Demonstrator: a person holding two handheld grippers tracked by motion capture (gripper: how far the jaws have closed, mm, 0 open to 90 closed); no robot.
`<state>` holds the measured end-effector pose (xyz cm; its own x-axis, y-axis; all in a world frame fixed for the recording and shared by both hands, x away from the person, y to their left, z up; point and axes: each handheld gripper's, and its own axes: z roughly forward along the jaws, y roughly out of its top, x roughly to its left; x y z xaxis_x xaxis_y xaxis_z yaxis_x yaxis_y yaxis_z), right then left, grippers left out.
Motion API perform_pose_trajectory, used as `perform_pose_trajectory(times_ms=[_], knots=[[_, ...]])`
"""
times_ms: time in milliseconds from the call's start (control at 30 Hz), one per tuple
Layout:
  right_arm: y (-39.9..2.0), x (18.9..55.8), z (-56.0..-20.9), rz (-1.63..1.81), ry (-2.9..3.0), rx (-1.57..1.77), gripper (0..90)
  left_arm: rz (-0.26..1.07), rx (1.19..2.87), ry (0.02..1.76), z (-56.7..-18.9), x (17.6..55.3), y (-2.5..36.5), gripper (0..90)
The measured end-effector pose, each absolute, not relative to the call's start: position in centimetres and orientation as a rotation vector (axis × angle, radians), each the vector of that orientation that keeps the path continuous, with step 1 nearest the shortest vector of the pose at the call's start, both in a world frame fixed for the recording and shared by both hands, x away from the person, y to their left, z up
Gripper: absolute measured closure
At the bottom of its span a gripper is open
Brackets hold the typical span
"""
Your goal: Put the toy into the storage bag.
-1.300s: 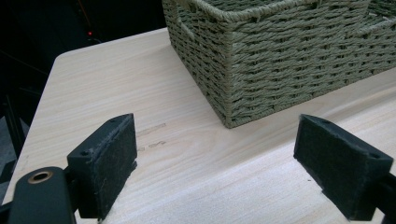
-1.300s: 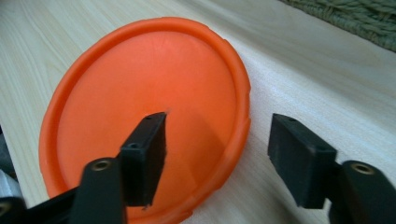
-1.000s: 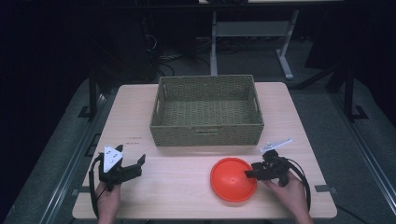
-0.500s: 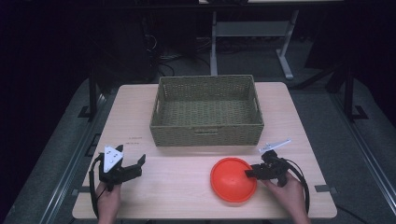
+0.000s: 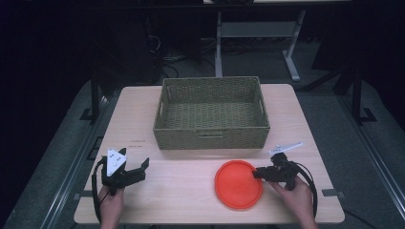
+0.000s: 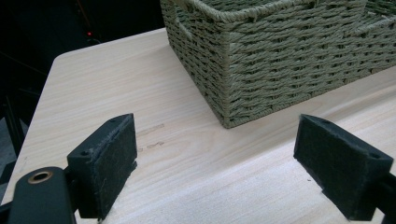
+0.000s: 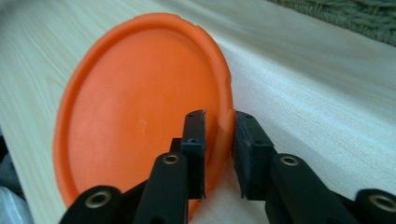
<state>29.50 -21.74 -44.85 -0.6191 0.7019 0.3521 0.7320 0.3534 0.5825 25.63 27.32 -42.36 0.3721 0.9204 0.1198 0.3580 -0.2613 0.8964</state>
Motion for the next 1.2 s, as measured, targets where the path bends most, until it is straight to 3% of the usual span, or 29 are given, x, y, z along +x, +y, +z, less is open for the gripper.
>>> perform_pose_trajectory(times_ms=[233, 1200], knots=[[-21.5, 29.0, -43.5, -1.194, -2.539, -1.342, 81.2, 0.854, 1.801, 1.123, -42.4, 25.7, 27.4, 12.8], [-19.8, 29.3, -36.6, -1.152, -2.712, -1.265, 82.1, 0.866, 1.793, 1.115, -42.3, 25.5, 27.4, 12.8]])
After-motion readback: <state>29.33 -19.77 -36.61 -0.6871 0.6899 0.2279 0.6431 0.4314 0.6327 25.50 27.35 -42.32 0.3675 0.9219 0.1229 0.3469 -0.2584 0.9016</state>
